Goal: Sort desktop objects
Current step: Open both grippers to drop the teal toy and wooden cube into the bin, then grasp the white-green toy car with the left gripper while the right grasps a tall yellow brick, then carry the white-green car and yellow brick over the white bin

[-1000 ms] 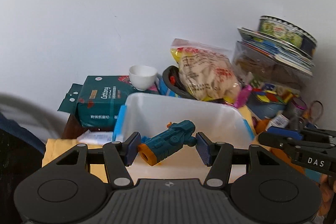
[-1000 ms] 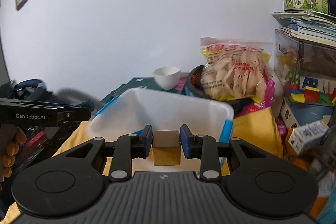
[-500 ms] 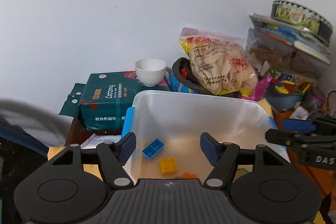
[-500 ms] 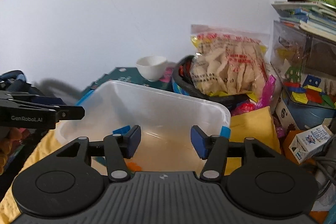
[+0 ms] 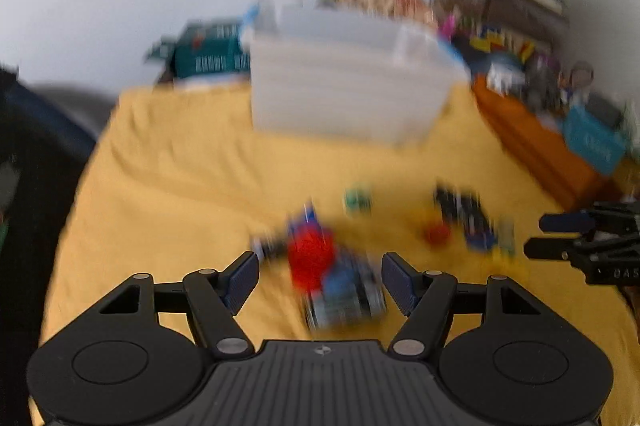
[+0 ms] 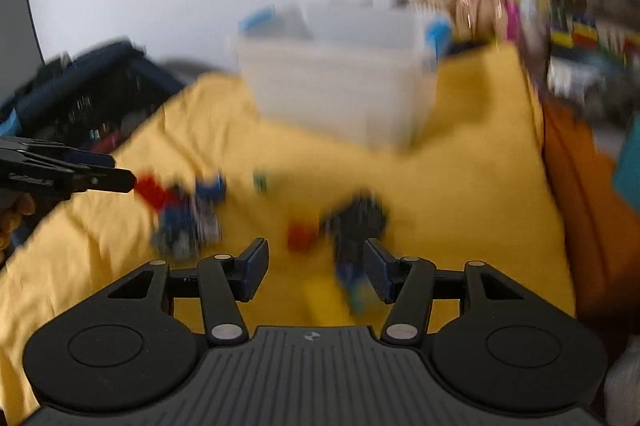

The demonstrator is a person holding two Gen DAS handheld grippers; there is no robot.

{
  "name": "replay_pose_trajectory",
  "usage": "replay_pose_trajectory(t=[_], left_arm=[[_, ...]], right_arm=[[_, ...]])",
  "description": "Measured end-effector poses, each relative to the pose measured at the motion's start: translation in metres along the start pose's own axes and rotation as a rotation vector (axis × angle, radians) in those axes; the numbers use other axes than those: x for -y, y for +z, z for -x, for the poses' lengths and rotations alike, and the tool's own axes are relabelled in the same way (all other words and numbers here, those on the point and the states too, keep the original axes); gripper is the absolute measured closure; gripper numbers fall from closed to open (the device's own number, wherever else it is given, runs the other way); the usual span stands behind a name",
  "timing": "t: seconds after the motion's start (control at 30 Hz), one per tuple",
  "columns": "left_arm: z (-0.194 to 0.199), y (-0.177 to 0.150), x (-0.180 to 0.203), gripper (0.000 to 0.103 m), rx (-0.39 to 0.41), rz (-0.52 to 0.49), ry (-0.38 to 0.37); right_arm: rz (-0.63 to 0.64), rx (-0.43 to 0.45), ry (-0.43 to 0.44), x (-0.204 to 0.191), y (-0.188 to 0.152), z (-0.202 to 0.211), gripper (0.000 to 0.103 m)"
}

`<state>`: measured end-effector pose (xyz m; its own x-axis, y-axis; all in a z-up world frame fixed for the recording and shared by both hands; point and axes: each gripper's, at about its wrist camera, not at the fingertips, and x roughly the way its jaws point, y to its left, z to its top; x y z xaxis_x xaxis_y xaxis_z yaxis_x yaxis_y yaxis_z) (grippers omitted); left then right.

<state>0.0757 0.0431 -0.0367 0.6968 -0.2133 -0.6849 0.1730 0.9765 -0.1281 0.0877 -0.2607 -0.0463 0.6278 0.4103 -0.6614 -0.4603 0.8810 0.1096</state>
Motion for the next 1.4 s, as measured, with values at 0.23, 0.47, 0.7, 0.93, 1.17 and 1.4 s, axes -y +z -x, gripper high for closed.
replay_pose_trajectory(t=[0.23,0.47,0.7,0.93,1.17,1.4], left_arm=[[-0.037,-0.020,0.017,0.032,-0.073,0.011,0.022],[-0.060,-0.018,0.018,0.032,-0.097,0.054,0.039],[-0.058,-0.021,0.018,0.036,-0.073,0.012,0.002],[-0.016,-0.003,0.022,0.036,0.023,-0.013,-0.038],[0.024,0.053,0.015,0.036,0.156,0.001,-0.065],[0.018,0.119,0.004,0.036,0.231,0.017,-0.074]], right_arm=[[-0.044,-0.074,-0.031,0.005,-0.018,-0.025,0.049],[-0.013,-0.095,-0.026,-0.002,-0.017,-0.041,0.063],[-0.032,-0.092,-0.020,-0.002,-0.017,-0.039,0.078],[-0.079,0.011,0.012,-0.004,0.007,-0.009,0.078],[-0.103,0.165,0.032,0.004,0.073,0.009,0.078],[-0.129,0.238,0.026,0.019,0.134,-0.001,0.078]])
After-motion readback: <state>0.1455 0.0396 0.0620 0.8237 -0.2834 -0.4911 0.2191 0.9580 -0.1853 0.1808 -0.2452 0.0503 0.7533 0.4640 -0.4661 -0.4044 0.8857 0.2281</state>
